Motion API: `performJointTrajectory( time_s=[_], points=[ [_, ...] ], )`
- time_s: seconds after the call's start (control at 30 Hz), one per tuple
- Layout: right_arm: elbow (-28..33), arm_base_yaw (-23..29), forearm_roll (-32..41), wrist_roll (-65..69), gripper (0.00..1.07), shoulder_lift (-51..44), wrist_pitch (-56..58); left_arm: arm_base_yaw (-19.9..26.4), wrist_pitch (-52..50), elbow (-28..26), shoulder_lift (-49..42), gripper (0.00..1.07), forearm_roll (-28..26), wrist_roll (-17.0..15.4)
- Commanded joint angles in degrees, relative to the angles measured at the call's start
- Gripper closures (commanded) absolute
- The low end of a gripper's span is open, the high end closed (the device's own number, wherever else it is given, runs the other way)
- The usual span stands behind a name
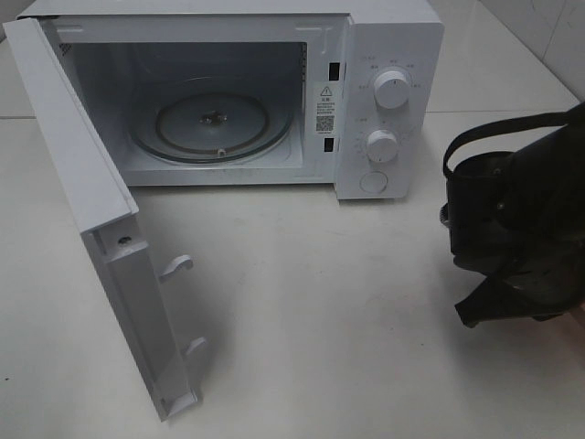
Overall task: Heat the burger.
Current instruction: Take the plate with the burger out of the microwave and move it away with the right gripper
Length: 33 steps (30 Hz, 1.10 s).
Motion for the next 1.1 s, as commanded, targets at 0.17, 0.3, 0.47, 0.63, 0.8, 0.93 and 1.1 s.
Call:
performJointTrajectory(
  time_s=[0.17, 0.3, 0.47, 0.63, 0.8, 0.93, 1.1],
  points=[
    [-0.17, -2.46, -3.84, 2.12, 0.95, 4.47, -0.06, 0.23, -0.46, 0.06, -1.26, 0.10, -0.06, 0.06],
    [-0.17, -2.98, -5.27, 3.67, 0.95, 6.30, -0.74, 0.23, -0.46, 0.06, -1.26, 0.10, -0.06, 0.06],
    [-0.17, -3.27, -6.70, 6.02, 0.94, 8.59, -0.92, 0.23, -0.46, 0.06, -1.26, 0.10, -0.06, 0.06],
    [-0.17, -3.61, -6.59, 6.07, 0.87, 9.22, -2.35, 0.23, -0.46, 0.06, -1.26, 0.10, -0.06, 0.06],
    [-0.17, -3.61, -4.98, 3.44, 0.74, 9.17, -4.87, 0.23, -0.46, 0.06, -1.26, 0.10, -0.06, 0.06],
    [-0.17, -3.61, -4.01, 1.89, 0.66, 8.88, -6.30, 0.23, -0.46, 0.06, -1.26, 0.10, -0.06, 0.06],
    [-0.17, -3.44, -2.98, -0.86, 0.57, 6.65, -7.45, 0.23, -0.46, 0.06, -1.26, 0.10, -0.06, 0.06]
  ],
)
